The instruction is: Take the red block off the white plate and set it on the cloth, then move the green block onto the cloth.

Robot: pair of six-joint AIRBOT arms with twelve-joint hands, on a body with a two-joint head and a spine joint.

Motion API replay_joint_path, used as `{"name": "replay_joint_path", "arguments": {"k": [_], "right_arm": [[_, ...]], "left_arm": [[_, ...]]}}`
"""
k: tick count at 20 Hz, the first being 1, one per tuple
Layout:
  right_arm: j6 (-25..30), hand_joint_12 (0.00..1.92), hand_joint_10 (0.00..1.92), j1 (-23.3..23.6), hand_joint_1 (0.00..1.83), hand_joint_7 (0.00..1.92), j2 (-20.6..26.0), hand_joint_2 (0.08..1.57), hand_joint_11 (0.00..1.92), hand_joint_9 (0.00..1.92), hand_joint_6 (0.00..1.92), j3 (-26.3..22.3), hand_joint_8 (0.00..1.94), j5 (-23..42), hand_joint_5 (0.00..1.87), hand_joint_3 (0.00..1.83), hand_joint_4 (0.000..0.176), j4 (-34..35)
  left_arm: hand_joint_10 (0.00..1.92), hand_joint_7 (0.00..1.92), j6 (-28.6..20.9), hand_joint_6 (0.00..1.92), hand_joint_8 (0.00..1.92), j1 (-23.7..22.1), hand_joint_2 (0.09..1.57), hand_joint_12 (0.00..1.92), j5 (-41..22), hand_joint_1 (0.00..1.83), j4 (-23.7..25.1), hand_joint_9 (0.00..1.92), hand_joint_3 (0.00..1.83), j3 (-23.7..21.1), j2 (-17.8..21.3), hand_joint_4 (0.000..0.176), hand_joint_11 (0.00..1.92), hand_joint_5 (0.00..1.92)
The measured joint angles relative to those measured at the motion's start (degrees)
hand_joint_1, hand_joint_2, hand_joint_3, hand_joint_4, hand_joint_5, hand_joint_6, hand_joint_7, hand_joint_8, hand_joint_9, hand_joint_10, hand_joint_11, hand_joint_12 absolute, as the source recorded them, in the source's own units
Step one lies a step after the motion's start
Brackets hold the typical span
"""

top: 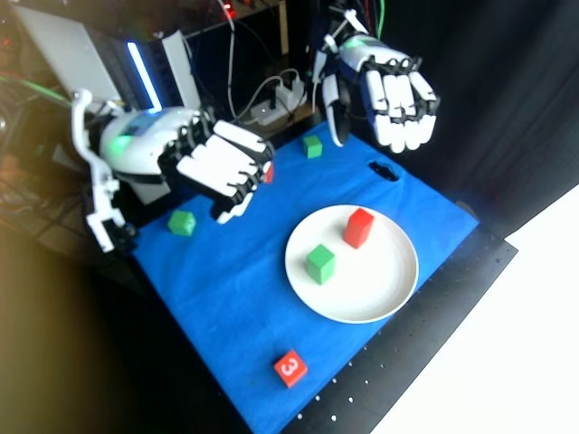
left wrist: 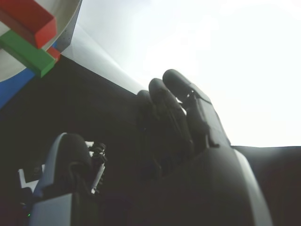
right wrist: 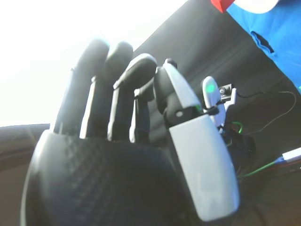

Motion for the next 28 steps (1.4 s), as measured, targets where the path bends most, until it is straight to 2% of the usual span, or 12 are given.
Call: {"name": "replay_joint_path", "arguments": {"k": [3,4,5,8,9,12,14,15,16,17,22,28], "right_arm": [[0.0,1.52,0.39,0.0,1.1,0.66,0.0,0.93,0.06,0.49,0.02,0.0,0.02,0.0,0.73,0.0,0.0,-0.2],[0.0,1.61,0.65,0.0,1.11,0.68,0.0,0.92,0.07,0.42,0.03,0.0,0.03,0.0,0.72,0.0,0.0,-0.2],[0.0,1.69,0.85,0.0,1.12,0.69,0.0,0.9,0.03,0.35,0.03,0.0,0.04,0.0,0.72,0.0,0.0,0.0],[0.0,1.69,1.05,0.0,1.15,0.75,0.0,0.86,0.15,0.38,0.06,-0.1,0.11,0.0,0.72,0.0,0.0,0.0],[0.0,1.67,1.08,0.0,1.13,0.7,0.0,0.84,0.23,0.41,0.13,-0.1,0.26,0.0,0.68,0.0,0.0,0.0],[0.0,1.76,1.26,0.0,1.1,0.47,0.0,0.87,0.29,0.42,0.7,-0.1,0.96,0.0,0.4,0.0,0.0,0.0],[0.0,1.79,1.37,0.0,1.15,0.41,0.0,0.85,0.3,0.4,0.92,-0.1,1.12,0.0,0.29,0.0,0.0,0.1],[0.0,1.82,1.38,0.0,1.16,0.4,0.0,0.84,0.27,0.38,0.94,-0.1,1.13,0.0,0.26,0.0,0.0,0.1],[0.0,1.84,1.38,0.0,1.17,0.38,0.0,0.84,0.23,0.35,0.94,-0.1,1.11,0.0,0.23,0.0,0.0,0.1],[0.0,1.87,1.41,0.0,1.2,0.38,0.0,0.83,0.2,0.34,0.88,-0.1,1.12,0.0,0.23,0.0,0.0,0.2],[0.0,1.9,1.4,0.0,1.2,0.35,0.0,0.84,0.13,0.29,0.68,0.0,1.13,0.0,0.17,0.0,0.0,0.0],[0.0,1.92,1.43,0.0,1.18,0.35,0.0,0.85,0.07,0.27,0.58,0.0,1.1,0.0,0.17,0.0,0.0,0.1]], "left_arm": [[0.64,0.47,0.0,0.0,0.0,0.0,1.09,1.56,1.8,0.87,0.0,0.25,0.0,1.0,0.0,0.0,0.0,0.5],[0.67,0.48,0.0,0.0,0.0,-0.2,1.07,1.51,2.6,0.8,0.0,0.24,0.0,1.3,0.0,0.0,0.0,0.5],[0.59,0.45,0.0,0.0,0.0,-0.7,1.05,1.46,4.2,0.77,-0.1,0.24,0.0,1.9,0.0,0.019,0.0,0.49],[0.47,0.4,0.0,0.0,0.0,-3.3,1.01,1.43,7.6,0.76,0.1,0.24,0.0,4.2,-0.6,0.042,0.0,0.44],[0.46,0.39,0.0,0.0,0.0,-4.2,1.0,1.45,9.3,0.75,0.2,0.23,0.0,5.0,-1.3,0.049,0.0,0.43],[0.46,0.43,0.0,0.01,0.01,-6.6,0.98,1.24,14.5,0.81,2.1,0.24,0.0,6.8,-2.9,0.019,0.0,0.43],[0.41,0.45,0.0,0.01,0.01,-8.3,0.96,1.24,16.9,0.85,3.1,0.29,0.0,8.4,-4.3,0.005,0.0,0.45],[0.49,0.47,0.0,0.01,0.01,-8.8,0.95,1.37,18.2,0.85,3.1,0.31,0.0,9.0,-4.8,0.0,0.0,0.46],[0.52,0.49,0.0,0.02,0.01,-9.1,0.94,1.45,19.4,0.88,3.2,0.33,0.0,9.7,-5.4,0.0,0.0,0.48],[0.79,0.5,0.0,0.02,0.01,-9.5,0.92,1.56,21.2,0.93,3.2,0.39,0.0,10.8,-6.2,0.0,0.22,0.49],[0.6,0.56,0.0,0.01,0.01,-11.2,0.94,1.44,27.3,0.98,2.5,0.4,0.01,15.7,-10.5,0.0,0.14,0.54],[0.74,0.57,0.0,0.0,0.0,-11.2,0.96,1.54,31.9,0.95,0.5,0.37,0.0,19.6,-13.4,0.0,0.12,0.53]]}}
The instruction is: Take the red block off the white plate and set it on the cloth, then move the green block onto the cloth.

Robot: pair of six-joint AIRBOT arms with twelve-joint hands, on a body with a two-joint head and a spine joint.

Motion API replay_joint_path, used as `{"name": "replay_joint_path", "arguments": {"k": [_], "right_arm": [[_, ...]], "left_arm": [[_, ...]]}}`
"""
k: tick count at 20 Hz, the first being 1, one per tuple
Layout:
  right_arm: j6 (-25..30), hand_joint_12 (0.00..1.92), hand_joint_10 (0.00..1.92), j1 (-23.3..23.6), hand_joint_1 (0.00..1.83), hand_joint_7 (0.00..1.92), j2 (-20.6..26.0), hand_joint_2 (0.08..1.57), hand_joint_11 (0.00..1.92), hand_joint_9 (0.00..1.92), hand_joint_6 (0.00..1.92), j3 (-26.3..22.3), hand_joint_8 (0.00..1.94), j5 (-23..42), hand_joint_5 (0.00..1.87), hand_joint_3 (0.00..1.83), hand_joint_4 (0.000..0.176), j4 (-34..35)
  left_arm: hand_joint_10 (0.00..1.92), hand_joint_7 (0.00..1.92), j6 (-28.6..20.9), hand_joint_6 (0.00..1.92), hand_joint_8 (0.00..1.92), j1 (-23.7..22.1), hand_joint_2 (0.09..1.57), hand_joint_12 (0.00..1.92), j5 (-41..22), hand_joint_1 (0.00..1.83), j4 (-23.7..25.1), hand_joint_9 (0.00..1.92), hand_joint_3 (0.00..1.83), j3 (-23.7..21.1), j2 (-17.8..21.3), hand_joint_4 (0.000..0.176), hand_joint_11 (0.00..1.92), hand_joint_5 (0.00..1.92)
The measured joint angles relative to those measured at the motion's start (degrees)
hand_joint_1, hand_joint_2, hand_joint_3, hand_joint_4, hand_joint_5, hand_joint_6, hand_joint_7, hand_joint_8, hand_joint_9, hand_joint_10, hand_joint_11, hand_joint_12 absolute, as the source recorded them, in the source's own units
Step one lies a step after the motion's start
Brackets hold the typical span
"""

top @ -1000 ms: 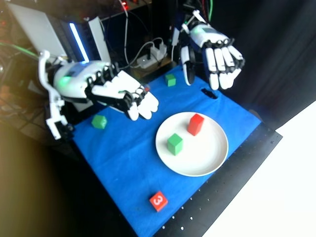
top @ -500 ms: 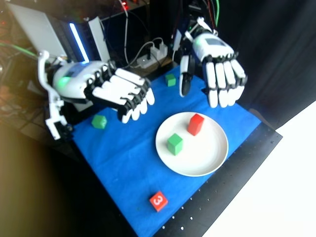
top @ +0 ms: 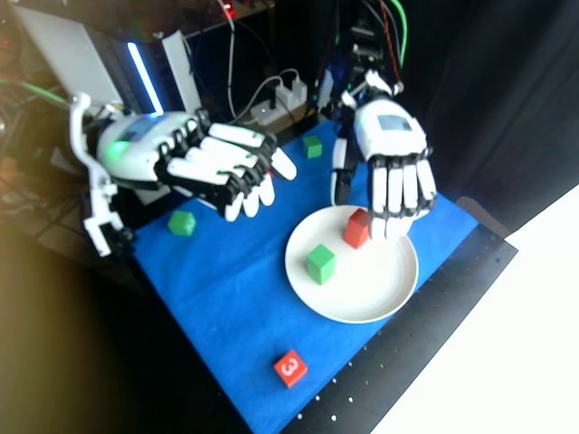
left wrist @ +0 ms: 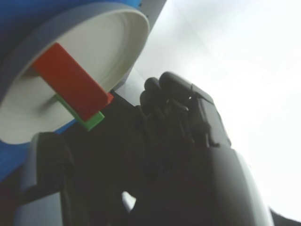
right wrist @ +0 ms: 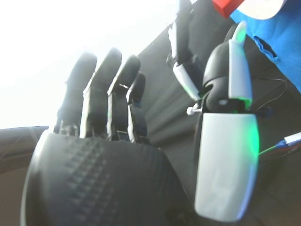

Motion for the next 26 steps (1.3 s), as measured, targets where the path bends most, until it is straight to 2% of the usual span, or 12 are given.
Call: {"name": "replay_joint_path", "arguments": {"k": [1,3,7,10,12,13,14,15,18,21,22,26], "right_arm": [[0.0,1.9,1.39,0.0,1.2,0.37,0.0,0.84,0.06,0.28,0.56,0.0,1.06,0.0,0.18,0.0,0.0,0.0],[0.0,1.92,1.41,0.0,1.19,0.36,0.0,0.86,0.06,0.27,0.55,0.0,1.06,0.0,0.19,0.0,0.0,0.0],[0.0,1.87,1.36,0.0,1.15,0.4,0.0,0.86,0.1,0.31,0.52,0.0,1.03,0.0,0.2,0.0,0.0,0.0],[0.0,1.87,1.42,0.0,1.15,0.36,0.0,0.87,0.12,0.3,0.57,0.0,1.12,0.0,0.18,0.0,0.0,-0.1],[0.0,1.92,1.44,0.0,1.16,0.37,0.0,0.86,0.1,0.3,0.63,0.0,1.18,0.0,0.17,0.0,0.0,-0.2],[0.0,1.92,1.48,0.0,1.17,0.36,0.0,0.86,0.08,0.27,0.68,0.0,1.23,0.0,0.14,0.0,0.0,-0.1],[0.0,1.92,1.51,0.0,1.18,0.33,0.0,0.86,0.06,0.24,0.7,0.0,1.26,0.0,0.12,0.0,0.0,-0.1],[0.0,1.92,1.51,0.0,1.17,0.34,0.0,0.86,0.09,0.26,0.71,0.0,1.26,0.0,0.13,0.0,0.0,-0.1],[0.0,1.92,1.54,0.0,1.15,0.29,0.0,0.88,0.07,0.21,0.72,0.0,1.29,0.0,0.08,0.01,0.0,-0.1],[0.0,1.92,1.57,0.0,1.17,0.29,0.0,0.88,0.04,0.19,0.69,0.0,1.28,-0.1,0.11,0.01,0.0,-0.1],[0.0,1.92,1.57,0.0,1.18,0.3,0.0,0.87,0.08,0.22,0.71,0.0,1.29,-0.1,0.11,0.0,0.0,0.0],[0.0,1.92,1.61,0.0,1.18,0.3,0.0,0.87,0.1,0.23,0.71,0.0,1.33,-0.1,0.11,0.0,0.0,0.2]], "left_arm": [[0.8,0.6,0.0,0.01,0.02,0.0,0.96,1.54,0.3,0.96,-0.5,0.37,0.0,0.4,-0.2,0.0,0.13,0.55],[0.78,0.64,-0.1,0.02,0.03,0.0,0.98,1.5,0.9,0.98,-0.8,0.4,0.0,1.1,-1.0,0.0,0.15,0.57],[0.8,0.72,-0.1,0.05,0.06,0.0,1.01,1.54,2.3,0.97,-1.4,0.46,0.01,2.1,-2.0,0.0,0.21,0.65],[0.82,0.79,0.0,0.06,0.09,0.0,1.06,1.53,2.8,0.98,-2.5,0.53,0.02,3.0,-2.5,0.0,0.29,0.71],[0.8,0.86,0.0,0.07,0.11,0.0,1.11,1.51,3.0,1.11,-2.8,0.63,0.01,3.3,-2.8,0.0,0.37,0.78],[0.87,0.85,0.0,0.09,0.99,0.0,1.15,1.52,3.0,1.28,-2.9,0.72,0.01,3.3,-3.0,0.0,0.48,0.83],[1.3,0.84,0.0,1.05,1.17,0.0,1.2,1.55,3.1,1.34,-2.9,0.83,0.0,3.3,-3.0,0.0,0.6,0.66],[1.43,0.83,-0.1,1.23,1.24,0.0,1.21,1.6,3.1,1.35,-3.0,0.85,0.0,3.3,-3.0,0.0,0.63,0.61],[1.49,0.8,-0.3,1.21,1.32,0.0,1.21,1.62,2.8,1.35,-3.7,0.81,0.0,3.6,-3.0,0.0,0.6,0.65],[1.52,0.75,-5.6,1.22,1.38,0.4,1.23,1.68,1.6,1.34,-2.0,0.8,0.0,3.6,-2.9,0.0,0.65,0.65],[1.52,0.74,-8.2,1.23,1.35,0.6,1.22,1.68,1.1,1.34,-0.6,0.8,0.0,3.3,-2.3,0.0,0.65,0.68],[1.5,0.79,-9.0,1.25,1.28,0.8,1.21,1.68,-3.8,1.35,2.0,0.79,0.0,-1.4,2.3,0.0,0.64,0.7]]}}
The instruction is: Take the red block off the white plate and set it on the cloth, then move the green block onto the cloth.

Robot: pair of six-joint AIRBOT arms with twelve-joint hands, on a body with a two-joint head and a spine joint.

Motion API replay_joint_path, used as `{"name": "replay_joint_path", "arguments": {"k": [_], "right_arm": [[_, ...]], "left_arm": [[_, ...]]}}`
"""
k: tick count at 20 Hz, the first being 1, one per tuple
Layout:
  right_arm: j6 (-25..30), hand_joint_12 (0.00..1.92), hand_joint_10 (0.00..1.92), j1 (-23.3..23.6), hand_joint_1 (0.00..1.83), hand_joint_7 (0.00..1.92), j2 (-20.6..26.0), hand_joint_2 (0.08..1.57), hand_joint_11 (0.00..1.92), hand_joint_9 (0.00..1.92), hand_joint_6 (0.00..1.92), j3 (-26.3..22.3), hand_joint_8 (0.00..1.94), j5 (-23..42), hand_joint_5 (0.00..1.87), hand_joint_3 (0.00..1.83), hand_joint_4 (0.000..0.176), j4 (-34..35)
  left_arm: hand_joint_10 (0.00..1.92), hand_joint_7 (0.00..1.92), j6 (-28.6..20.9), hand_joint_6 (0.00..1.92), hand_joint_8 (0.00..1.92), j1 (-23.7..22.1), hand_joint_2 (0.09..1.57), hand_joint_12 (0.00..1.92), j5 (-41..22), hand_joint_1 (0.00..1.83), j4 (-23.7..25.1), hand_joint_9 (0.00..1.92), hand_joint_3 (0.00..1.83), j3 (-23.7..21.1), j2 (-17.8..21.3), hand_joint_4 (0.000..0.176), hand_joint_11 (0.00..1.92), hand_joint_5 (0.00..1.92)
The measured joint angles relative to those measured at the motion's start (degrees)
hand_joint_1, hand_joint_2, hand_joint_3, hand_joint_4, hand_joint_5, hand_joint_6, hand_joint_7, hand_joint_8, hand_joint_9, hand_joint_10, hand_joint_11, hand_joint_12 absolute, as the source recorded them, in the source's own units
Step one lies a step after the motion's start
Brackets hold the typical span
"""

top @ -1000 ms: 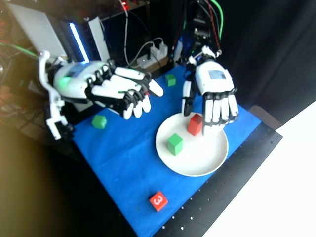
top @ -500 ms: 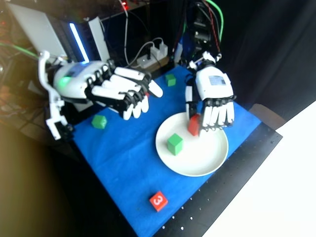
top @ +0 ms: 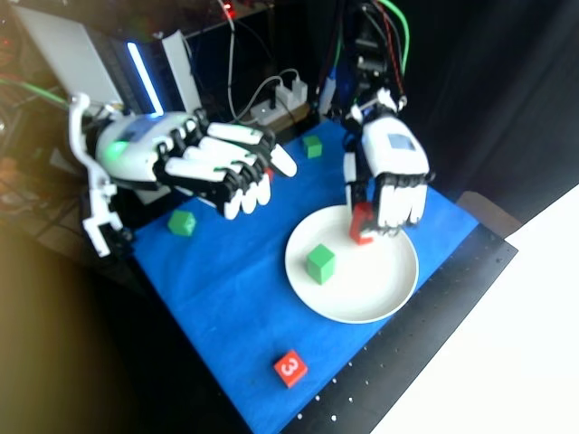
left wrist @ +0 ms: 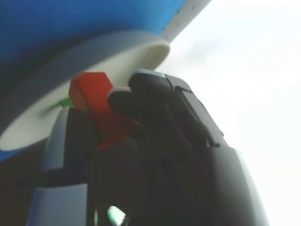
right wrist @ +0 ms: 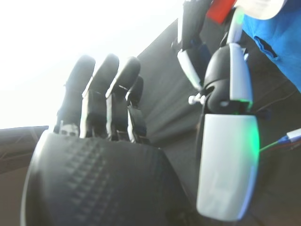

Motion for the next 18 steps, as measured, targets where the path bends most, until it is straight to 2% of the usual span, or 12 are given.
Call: {"name": "replay_joint_path", "arguments": {"k": [4,5,7,9,10,12,13,14,15,16,17,18], "right_arm": [[0.0,1.92,1.56,0.0,1.14,0.31,0.0,0.9,0.15,0.25,0.75,0.0,1.28,0.0,0.09,0.01,0.0,0.3],[0.0,1.92,1.59,0.0,1.11,0.28,0.0,0.92,0.17,0.26,0.73,0.0,1.31,0.0,0.07,0.02,0.0,0.4],[0.0,1.92,1.56,0.0,1.09,0.26,0.0,0.94,0.16,0.26,0.73,-0.1,1.31,0.0,0.06,0.03,0.0,0.7],[0.0,1.9,1.5,0.0,1.06,0.28,0.0,0.93,0.18,0.29,0.66,-0.1,1.27,-0.2,0.1,0.02,0.0,0.9],[0.0,1.88,1.45,0.0,1.07,0.29,0.0,0.94,0.13,0.27,0.62,-0.1,1.24,-0.2,0.11,0.02,0.0,1.1],[0.0,1.81,1.4,0.0,1.09,0.31,0.0,0.92,0.18,0.32,0.47,-0.4,1.22,-0.2,0.18,0.01,0.0,1.2],[0.0,1.83,1.42,0.0,1.12,0.32,0.0,0.91,0.19,0.33,0.46,-0.4,1.24,-0.3,0.2,0.0,0.0,1.1],[0.0,1.86,1.46,0.0,1.11,0.3,0.0,0.92,0.19,0.32,0.46,-0.4,1.26,-0.4,0.2,0.0,0.0,1.1],[0.0,1.88,1.49,0.0,1.11,0.28,0.0,0.92,0.17,0.3,0.47,-0.4,1.28,-0.4,0.19,0.0,0.0,1.5],[0.0,1.91,1.52,0.0,1.13,0.29,0.0,0.9,0.18,0.3,0.5,-0.4,1.3,-0.4,0.21,0.0,0.0,1.6],[0.0,1.91,1.53,0.0,1.14,0.29,0.0,0.91,0.18,0.3,0.52,-0.4,1.33,-0.4,0.2,0.0,0.0,1.6],[0.0,1.9,1.52,0.0,1.13,0.28,0.0,0.92,0.18,0.29,0.52,-0.4,1.33,-0.4,0.19,0.0,0.0,1.5]], "left_arm": [[1.51,0.8,0.0,1.2,1.32,2.9,1.21,1.78,-8.5,1.35,4.1,0.82,0.0,-8.6,6.8,0.0,0.67,0.7],[1.55,0.82,-0.1,1.21,1.34,3.6,1.21,1.85,-10.5,1.34,5.4,0.78,0.0,-10.3,8.0,0.0,0.58,0.69],[1.56,0.78,-0.2,1.3,1.31,6.1,1.23,1.81,-15.3,1.32,7.0,0.72,0.0,-13.9,10.9,0.0,0.49,0.7],[1.51,0.83,-0.1,1.13,1.29,8.8,1.2,1.73,-19.5,1.35,6.8,0.83,0.0,-16.5,13.2,0.0,0.67,0.72],[1.38,0.84,-0.1,1.22,1.38,10.1,1.22,1.71,-21.2,1.22,6.7,0.84,0.0,-17.9,14.2,0.0,0.77,0.71],[1.18,0.85,-0.1,1.27,1.38,12.2,1.23,1.58,-23.9,1.19,7.5,0.83,0.0,-20.2,15.7,0.0,0.7,0.68],[1.34,0.83,-0.1,1.21,1.3,13.4,1.2,1.47,-25.3,1.32,8.0,0.88,0.0,-21.2,16.2,0.0,0.72,0.68],[1.44,0.8,-0.1,1.25,1.32,14.2,1.21,1.46,-26.2,1.34,8.3,0.84,0.0,-22.0,16.5,0.0,0.67,0.63],[1.24,0.82,-0.1,1.32,1.4,15.6,1.25,1.47,-26.9,1.22,8.7,0.81,0.0,-22.8,16.7,0.0,0.69,0.62],[1.4,0.79,-0.1,1.29,1.32,16.5,1.22,1.47,-27.0,1.31,8.8,0.84,0.0,-23.3,16.9,0.0,0.64,0.62],[1.43,0.78,-0.2,1.31,1.27,17.5,1.22,1.46,-27.0,1.32,8.9,0.85,0.0,-23.4,16.9,0.0,0.62,0.63],[1.14,0.8,-0.1,1.39,1.36,18.2,1.26,1.48,-26.8,1.18,8.0,0.83,0.0,-23.7,16.9,0.0,0.65,0.62]]}}
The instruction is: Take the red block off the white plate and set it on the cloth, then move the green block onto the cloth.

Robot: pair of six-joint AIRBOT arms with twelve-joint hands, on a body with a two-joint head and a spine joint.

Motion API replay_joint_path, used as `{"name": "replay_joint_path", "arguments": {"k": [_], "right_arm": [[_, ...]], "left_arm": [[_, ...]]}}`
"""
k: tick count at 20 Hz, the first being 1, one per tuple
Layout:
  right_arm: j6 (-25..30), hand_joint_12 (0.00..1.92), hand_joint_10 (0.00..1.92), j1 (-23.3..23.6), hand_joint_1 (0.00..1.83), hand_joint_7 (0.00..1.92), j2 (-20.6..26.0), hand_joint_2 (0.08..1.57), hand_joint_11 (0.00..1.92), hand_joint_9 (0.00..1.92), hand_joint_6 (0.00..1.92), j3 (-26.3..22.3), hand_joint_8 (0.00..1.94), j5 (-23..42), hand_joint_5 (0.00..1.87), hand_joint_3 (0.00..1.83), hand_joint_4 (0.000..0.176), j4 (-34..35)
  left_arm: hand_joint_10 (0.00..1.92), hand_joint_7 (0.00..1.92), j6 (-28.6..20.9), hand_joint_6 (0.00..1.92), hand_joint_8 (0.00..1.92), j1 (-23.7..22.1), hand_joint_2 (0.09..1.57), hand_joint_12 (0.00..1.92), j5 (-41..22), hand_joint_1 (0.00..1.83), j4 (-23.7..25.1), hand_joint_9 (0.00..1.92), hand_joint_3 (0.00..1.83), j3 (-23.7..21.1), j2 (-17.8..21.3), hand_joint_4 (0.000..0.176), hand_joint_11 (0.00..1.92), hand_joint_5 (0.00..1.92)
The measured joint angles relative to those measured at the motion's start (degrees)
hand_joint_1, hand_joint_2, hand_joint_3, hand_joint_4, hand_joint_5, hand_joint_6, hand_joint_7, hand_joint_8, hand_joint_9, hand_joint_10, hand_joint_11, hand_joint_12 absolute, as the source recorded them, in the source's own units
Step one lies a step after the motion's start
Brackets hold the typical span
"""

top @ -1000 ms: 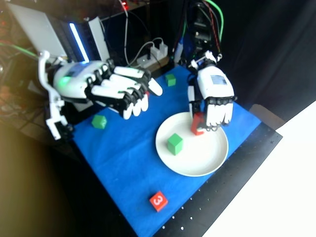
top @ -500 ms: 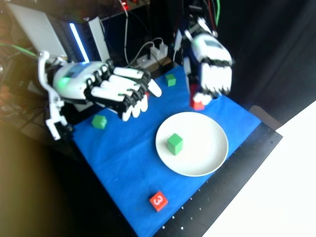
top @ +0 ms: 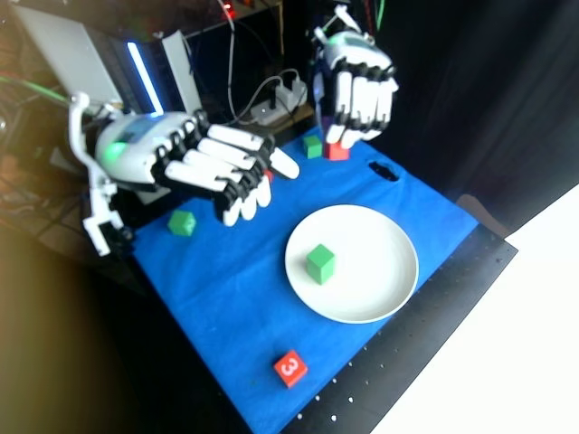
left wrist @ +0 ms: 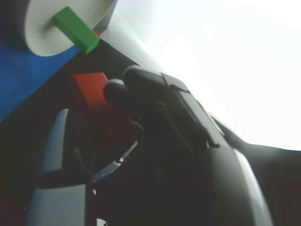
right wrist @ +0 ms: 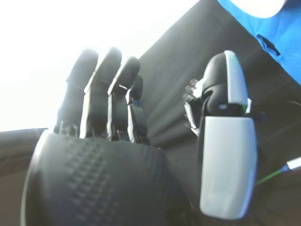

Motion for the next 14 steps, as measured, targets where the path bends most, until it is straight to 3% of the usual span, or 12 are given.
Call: {"name": "replay_joint_path", "arguments": {"k": [1,2,3,4,5,7,10,11,12,13,14], "right_arm": [[0.0,1.86,1.48,0.0,1.11,0.29,0.0,0.92,0.17,0.3,0.53,0.0,1.28,0.0,0.19,0.01,0.0,0.0],[0.0,1.86,1.46,0.0,1.1,0.29,0.0,0.93,0.17,0.29,0.52,0.0,1.25,0.0,0.18,0.01,0.0,0.0],[0.0,1.87,1.45,0.0,1.11,0.3,0.0,0.91,0.18,0.3,0.52,0.0,1.23,0.0,0.19,0.0,0.0,0.0],[0.0,1.9,1.47,0.0,1.14,0.3,0.0,0.9,0.14,0.27,0.51,0.0,1.25,0.0,0.19,0.0,0.0,0.0],[0.0,1.89,1.44,0.0,1.14,0.3,0.0,0.9,0.12,0.27,0.45,0.0,1.22,0.0,0.2,0.0,0.0,0.0],[0.0,1.89,1.42,0.0,1.15,0.3,0.0,0.9,0.13,0.27,0.38,0.0,1.22,0.0,0.23,0.0,0.0,0.0],[0.0,1.88,1.38,0.0,1.11,0.29,0.0,0.91,0.11,0.26,0.37,0.0,1.21,0.0,0.23,0.0,0.0,0.0],[0.0,1.87,1.4,0.0,1.1,0.29,0.0,0.91,0.12,0.26,0.38,0.0,1.24,0.0,0.21,0.0,0.0,0.0],[0.0,1.89,1.42,0.0,1.12,0.28,0.0,0.91,0.1,0.25,0.39,0.0,1.25,0.0,0.21,0.0,0.0,0.1],[0.0,1.85,1.33,0.0,1.11,0.29,0.0,0.92,0.05,0.23,0.37,0.0,1.18,0.0,0.2,0.0,0.0,0.1],[0.0,1.88,1.34,0.0,1.11,0.31,0.0,0.92,0.04,0.24,0.36,0.0,1.16,0.0,0.22,0.0,0.0,0.0]], "left_arm": [[1.4,0.74,0.0,1.39,1.31,0.6,1.24,1.48,0.1,1.3,-0.4,0.81,0.01,0.0,0.0,0.0,0.66,0.61],[1.51,0.71,0.0,1.42,1.33,1.0,1.25,1.54,0.3,1.32,-0.8,0.76,0.0,0.0,0.0,0.0,0.58,0.61],[1.25,0.73,-0.5,1.48,1.42,2.1,1.28,1.59,0.7,1.16,-1.7,0.7,0.0,0.0,-0.3,0.0,0.54,0.6],[1.5,0.72,-1.5,1.39,1.38,3.3,1.26,1.61,0.9,1.29,-2.4,0.74,0.0,0.0,-0.7,0.0,0.59,0.6],[1.54,0.72,-2.3,1.37,1.38,4.1,1.25,1.6,1.5,1.32,-2.7,0.75,0.0,0.0,-1.2,0.0,0.57,0.59],[1.52,0.72,-3.5,1.36,1.37,5.6,1.24,1.57,3.2,1.33,-3.0,0.78,0.0,0.0,-2.1,0.0,0.63,0.6],[1.52,0.77,-3.6,1.37,1.32,6.1,1.24,1.56,4.4,1.34,-4.0,0.74,0.0,0.6,-2.8,0.0,0.53,0.61],[1.24,0.75,-3.6,1.47,1.39,6.1,1.27,1.6,4.4,1.16,-4.4,0.54,0.0,0.6,-2.8,0.0,0.32,0.61],[1.03,0.62,-3.6,1.44,0.93,6.1,1.27,1.56,4.5,1.0,-4.4,0.47,0.0,0.6,-2.8,0.0,0.19,0.66],[0.81,0.55,-3.6,0.83,0.61,6.1,1.16,1.44,4.7,0.93,-4.4,0.4,0.0,0.6,-2.8,0.0,0.07,0.52],[0.63,0.57,-3.6,0.52,0.37,6.1,1.11,1.38,5.0,0.91,-4.4,0.4,0.0,0.6,-2.8,0.0,0.01,0.55]]}}
